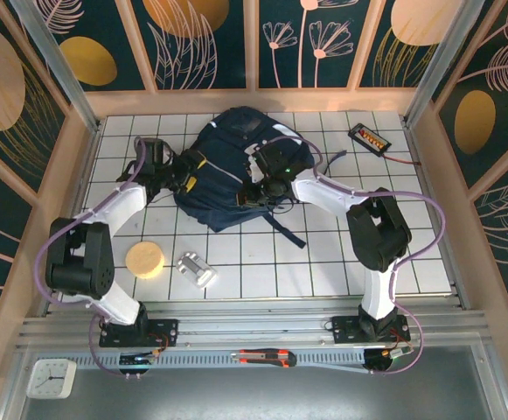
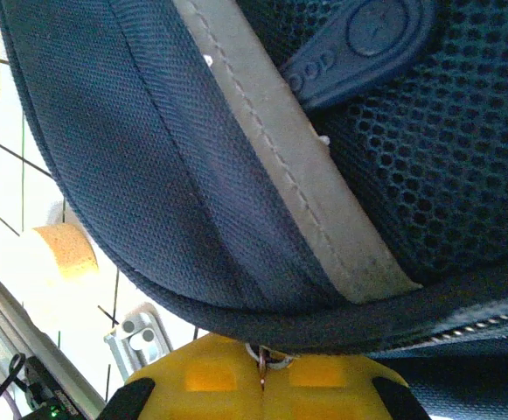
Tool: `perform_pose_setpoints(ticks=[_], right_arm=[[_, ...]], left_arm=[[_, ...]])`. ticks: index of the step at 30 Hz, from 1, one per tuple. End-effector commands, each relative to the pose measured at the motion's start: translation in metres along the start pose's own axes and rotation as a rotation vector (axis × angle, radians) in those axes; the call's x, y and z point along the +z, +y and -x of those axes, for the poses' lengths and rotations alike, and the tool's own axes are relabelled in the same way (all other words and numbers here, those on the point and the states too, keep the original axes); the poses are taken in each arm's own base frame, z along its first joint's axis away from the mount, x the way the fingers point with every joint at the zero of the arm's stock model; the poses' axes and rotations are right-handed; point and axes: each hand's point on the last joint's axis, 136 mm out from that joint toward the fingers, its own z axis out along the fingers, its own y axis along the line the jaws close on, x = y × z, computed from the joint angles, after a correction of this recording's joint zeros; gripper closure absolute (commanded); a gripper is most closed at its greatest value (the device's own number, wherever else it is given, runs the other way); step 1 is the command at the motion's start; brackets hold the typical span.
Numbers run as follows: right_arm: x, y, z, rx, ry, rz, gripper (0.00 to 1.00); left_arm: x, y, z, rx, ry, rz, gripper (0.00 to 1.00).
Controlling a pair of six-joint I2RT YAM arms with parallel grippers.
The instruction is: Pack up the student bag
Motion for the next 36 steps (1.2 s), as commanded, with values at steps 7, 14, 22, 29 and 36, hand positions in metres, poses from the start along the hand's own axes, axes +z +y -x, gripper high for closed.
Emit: perform_pose_setpoints(ticks=[7,14,22,29,36], right_arm=[[0.0,0.012,0.005,-0.029,0.01,0.036,1.0],[0.002,0.009,0.003,-0.028,0.017,0.025,1.0],[0.001,0.01,0.002,-0.024,0.011,0.032,1.0],[0.0,0.012,0.005,-0.029,0.013,0.032,1.0],[0.001,0.013,0.006,-0.022,0.007,0.034,1.0]], left_arm=[[-0.001,-0.001,-0.039,-0.057,0.084,-0.049,0.23],[0.013,-0.01,-0.049,-0.047,0.113,-0.06,0.22],[0.024,-0.015,-0.051,-0.027,0.13,-0.041,0.23],[0.034,-0.019,-0.053,-0.027,0.141,-0.045,0.25],[0.039,-0.009,-0.061,-0.043,0.158,-0.03,0.29]])
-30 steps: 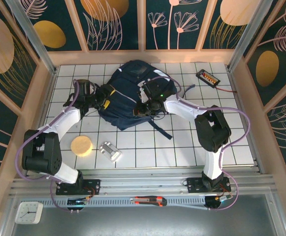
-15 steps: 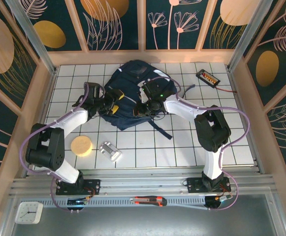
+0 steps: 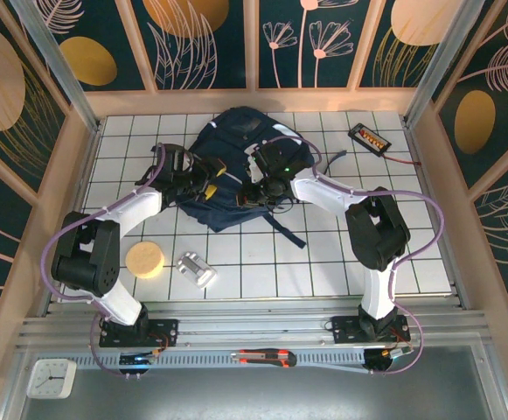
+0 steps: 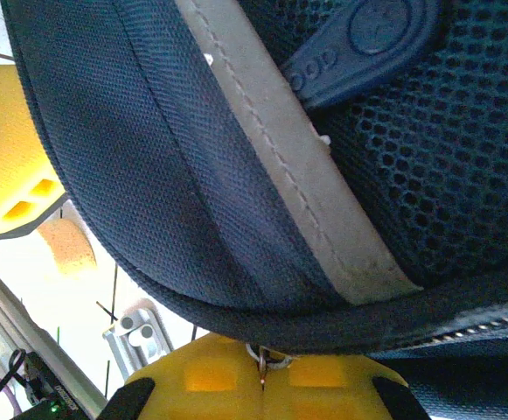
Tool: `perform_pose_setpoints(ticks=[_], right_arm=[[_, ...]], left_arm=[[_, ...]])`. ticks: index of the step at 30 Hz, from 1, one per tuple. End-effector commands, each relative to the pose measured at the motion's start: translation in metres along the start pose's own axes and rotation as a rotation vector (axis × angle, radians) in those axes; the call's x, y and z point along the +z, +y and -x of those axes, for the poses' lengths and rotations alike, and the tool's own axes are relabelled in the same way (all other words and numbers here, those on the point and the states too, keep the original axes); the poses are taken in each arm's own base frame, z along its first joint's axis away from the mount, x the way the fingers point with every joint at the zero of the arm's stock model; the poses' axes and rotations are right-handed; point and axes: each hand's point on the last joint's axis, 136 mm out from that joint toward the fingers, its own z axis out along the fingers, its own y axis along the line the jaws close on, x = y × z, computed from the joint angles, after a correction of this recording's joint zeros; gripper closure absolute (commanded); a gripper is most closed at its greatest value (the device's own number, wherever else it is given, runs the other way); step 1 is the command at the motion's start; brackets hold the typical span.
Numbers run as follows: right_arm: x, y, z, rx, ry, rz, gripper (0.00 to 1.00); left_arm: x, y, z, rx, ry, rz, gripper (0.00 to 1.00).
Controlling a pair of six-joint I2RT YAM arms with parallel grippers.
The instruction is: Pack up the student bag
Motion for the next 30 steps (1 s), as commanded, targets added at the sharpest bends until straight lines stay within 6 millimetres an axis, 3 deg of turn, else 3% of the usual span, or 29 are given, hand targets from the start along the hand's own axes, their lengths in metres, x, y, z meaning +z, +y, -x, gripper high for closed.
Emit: perform_pose_setpoints(ticks=[1,19,23,30], right_arm=[[0.0,0.014,0.007,-0.021,-0.005,0.033,1.0],[0.003,0.018,0.008,-0.021,-0.006,0.032,1.0],[0.005,0.019,0.009,-0.019,-0.006,0.031,1.0],[0.007,0.021,0.011,-0.023,-0.002,0.031,1.0]], left_arm=[[0.006,-0.001,-0.005,-0.033,0.024,-0.015,0.3],[0.016,0.004,-0.016,-0.05,0.058,-0.031,0.5],[0.015,-0.002,-0.015,-0.045,0.058,-0.053,0.63],[0.016,0.009,-0.02,-0.056,0.07,-0.043,0.84]])
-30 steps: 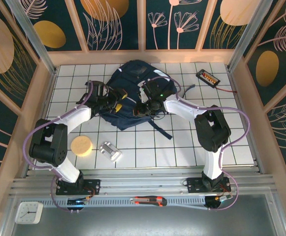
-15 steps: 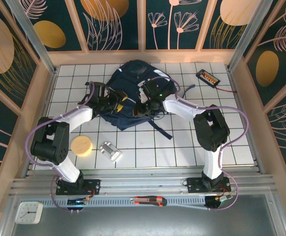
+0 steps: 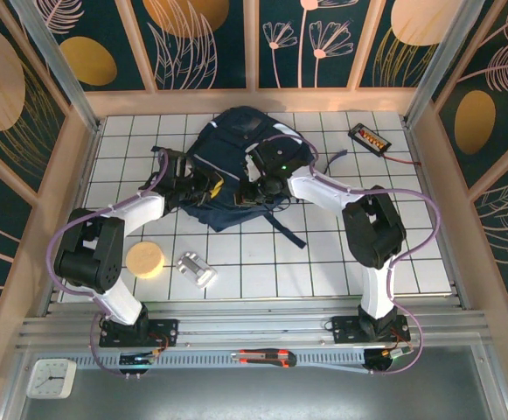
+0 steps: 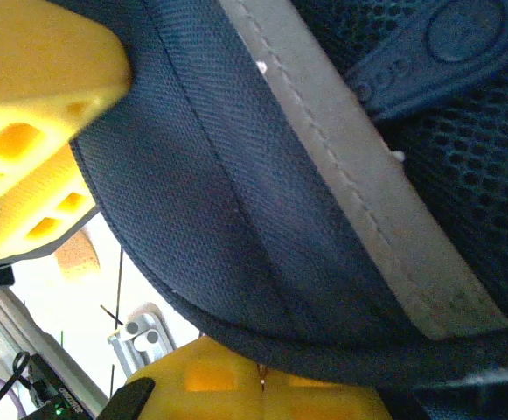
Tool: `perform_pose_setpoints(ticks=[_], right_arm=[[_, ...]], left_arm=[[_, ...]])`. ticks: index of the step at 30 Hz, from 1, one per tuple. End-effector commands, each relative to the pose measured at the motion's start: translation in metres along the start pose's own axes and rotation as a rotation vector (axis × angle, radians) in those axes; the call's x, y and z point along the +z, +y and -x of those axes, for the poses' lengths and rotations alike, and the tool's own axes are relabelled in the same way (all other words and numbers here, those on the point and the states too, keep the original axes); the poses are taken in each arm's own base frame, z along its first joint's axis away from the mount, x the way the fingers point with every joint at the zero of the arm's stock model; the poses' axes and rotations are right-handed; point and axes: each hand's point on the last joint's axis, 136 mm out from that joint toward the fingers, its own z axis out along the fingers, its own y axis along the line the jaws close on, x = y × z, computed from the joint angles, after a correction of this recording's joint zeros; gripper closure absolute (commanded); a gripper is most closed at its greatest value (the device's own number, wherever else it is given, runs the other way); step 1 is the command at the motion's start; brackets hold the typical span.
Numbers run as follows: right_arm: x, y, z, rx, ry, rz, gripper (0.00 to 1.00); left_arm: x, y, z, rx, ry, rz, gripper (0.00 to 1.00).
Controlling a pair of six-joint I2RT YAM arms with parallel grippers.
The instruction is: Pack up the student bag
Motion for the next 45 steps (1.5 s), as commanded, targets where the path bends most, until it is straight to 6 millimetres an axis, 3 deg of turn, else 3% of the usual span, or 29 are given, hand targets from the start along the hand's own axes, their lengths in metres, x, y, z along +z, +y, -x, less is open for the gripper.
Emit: perform_pose_setpoints(ticks=[1,7,22,29,30,45], right_arm=[[0.001,0.018,0.01,-0.031,-0.019,0.035,1.0],[0.002,0.018,0.009,-0.028,-0.016,0.035,1.0],[0.003,0.018,0.01,-0.025,-0.018,0.025,1.0],[0.003,0.017,0.01,-0.03,-0.017,0.016,1.0],[0.002,0.016,0.009,-0.031,-0.016,0.013,1.0],[-0.007,-0.007,0.01,-0.05,-0.012,-0.047,1.0]], left_arm=[[0.006,-0.011,-0.016,0.012,0.067,-0.052,0.87],[0.007,-0.015,-0.017,0.025,0.079,-0.068,1.0],[0.002,-0.013,-0.017,0.009,0.058,-0.119,1.0],[0.007,-0.006,-0.017,0.075,0.089,-0.026,1.0],[0.006,-0.018,-0.015,0.109,0.087,-0.033,1.0],[0.005,-0.011,0.002,0.215,0.05,0.046,1.0]])
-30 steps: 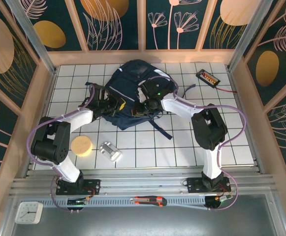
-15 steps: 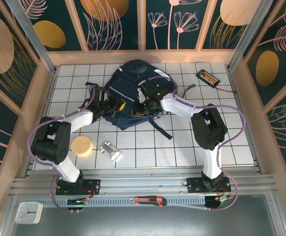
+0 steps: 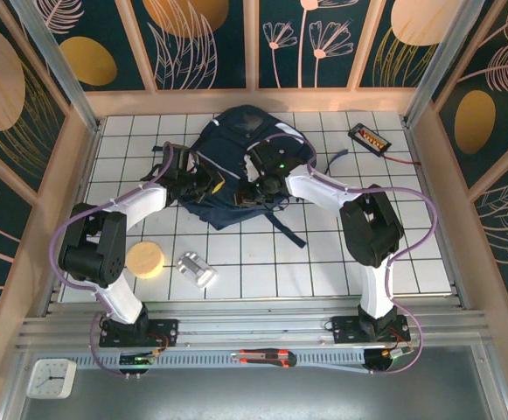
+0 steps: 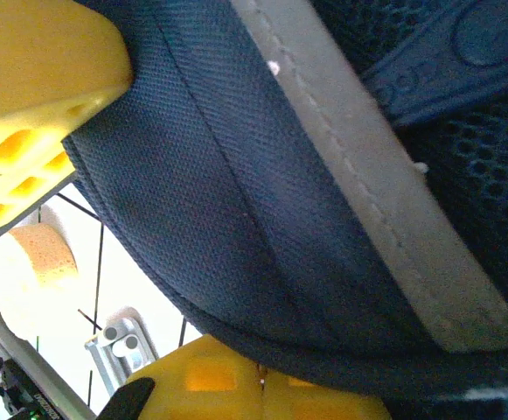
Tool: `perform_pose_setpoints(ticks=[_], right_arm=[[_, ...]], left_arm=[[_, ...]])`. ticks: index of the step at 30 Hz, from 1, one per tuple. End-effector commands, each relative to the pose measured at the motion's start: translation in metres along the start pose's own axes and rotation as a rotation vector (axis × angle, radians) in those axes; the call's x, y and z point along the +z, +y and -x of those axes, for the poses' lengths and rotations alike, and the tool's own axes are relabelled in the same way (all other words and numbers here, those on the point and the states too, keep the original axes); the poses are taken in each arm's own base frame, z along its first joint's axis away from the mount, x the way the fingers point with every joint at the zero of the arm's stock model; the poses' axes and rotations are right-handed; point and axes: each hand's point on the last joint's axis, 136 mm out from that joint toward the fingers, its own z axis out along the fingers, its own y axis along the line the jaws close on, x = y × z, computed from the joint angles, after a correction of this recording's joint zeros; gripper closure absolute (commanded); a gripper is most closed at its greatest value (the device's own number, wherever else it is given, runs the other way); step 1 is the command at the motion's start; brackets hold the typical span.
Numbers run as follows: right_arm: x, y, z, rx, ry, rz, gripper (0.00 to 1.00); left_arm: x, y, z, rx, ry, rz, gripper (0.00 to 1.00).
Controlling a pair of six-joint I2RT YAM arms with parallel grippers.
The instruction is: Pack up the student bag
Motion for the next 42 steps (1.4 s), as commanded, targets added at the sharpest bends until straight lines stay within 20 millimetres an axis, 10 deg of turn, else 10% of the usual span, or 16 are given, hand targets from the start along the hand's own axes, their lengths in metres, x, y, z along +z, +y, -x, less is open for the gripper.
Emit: perform_pose_setpoints(ticks=[1,22,34,42], right_arm=[[-0.009,-0.002,0.007,-0.027,-0.013,-0.006,1.0],[-0.039,-0.055,0.014,-0.007,-0.042,-0.08,1.0],[-0.066,-0.13,0.047,0.051,-0.115,-0.193,1.0],[-0.068,-0.133,0.059,0.022,-0.121,-0.215,1.0]], left_arm=[[-0.001,-0.007,0.001,0.061,0.011,-0.006,1.0],[-0.008,-0.006,0.014,0.212,0.022,0.121,1.0],[-0.018,-0.003,0.012,0.301,0.037,0.183,1.0],[-0.019,-0.01,0.006,0.258,0.044,0.125,1.0]])
